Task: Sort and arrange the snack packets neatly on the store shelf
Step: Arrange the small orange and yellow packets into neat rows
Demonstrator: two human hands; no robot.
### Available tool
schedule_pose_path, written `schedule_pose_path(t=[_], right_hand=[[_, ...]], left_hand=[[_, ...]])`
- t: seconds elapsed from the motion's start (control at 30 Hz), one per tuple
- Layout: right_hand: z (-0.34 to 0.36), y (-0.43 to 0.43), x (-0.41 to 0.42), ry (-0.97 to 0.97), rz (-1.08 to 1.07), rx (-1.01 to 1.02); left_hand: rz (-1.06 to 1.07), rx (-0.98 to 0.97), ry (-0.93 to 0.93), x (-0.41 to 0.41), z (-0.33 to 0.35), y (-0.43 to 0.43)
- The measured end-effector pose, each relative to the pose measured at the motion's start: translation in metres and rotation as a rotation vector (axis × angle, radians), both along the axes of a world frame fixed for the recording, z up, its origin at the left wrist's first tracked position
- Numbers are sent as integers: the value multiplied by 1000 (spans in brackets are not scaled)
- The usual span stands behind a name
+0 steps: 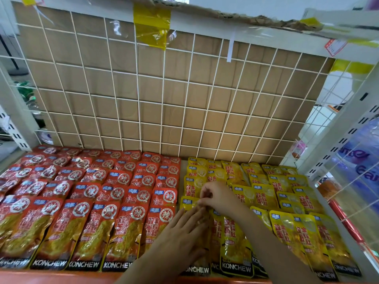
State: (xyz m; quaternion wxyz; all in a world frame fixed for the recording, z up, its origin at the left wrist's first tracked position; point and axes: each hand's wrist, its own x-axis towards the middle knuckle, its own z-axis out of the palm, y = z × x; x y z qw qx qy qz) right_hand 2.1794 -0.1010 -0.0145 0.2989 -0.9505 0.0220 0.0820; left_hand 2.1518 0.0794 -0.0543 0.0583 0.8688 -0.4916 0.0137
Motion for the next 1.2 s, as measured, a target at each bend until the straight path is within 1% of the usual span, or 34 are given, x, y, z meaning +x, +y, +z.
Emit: schedule_pose_path(t=[0.17,0.33,0.6,0.8,0.87,1.0,1.07,1.13,1.2], right_hand=[[2,-2,2,-31,-23,65],[1,-7,7,-59,-71,72],[3,-6,14,-34,-53,43],[2,-8,15,-22,-77,77],[3,-8,13,-42,-85,50],[7,-8,-3,-160,-102,11],[9,-8,-15,-113,-57,-22],[6,-5,-26,-40,-7,-115],[4,-2,-33,-31,8,-207]], left_hand=[[-13,-9,-15,-1,-1,2],[17,-3,-31,-1,-6,4],[17,-16,-40,-1,-10,5],[17,-45,-57,-1,-10,5],[7,-61,-70,0,-11,4],[0,-125,-87,-1,-8,6],[33,-174,-109,-1,-7,10],[78,-217,-122,0,-8,15],[125,-230,-134,3,-8,20]])
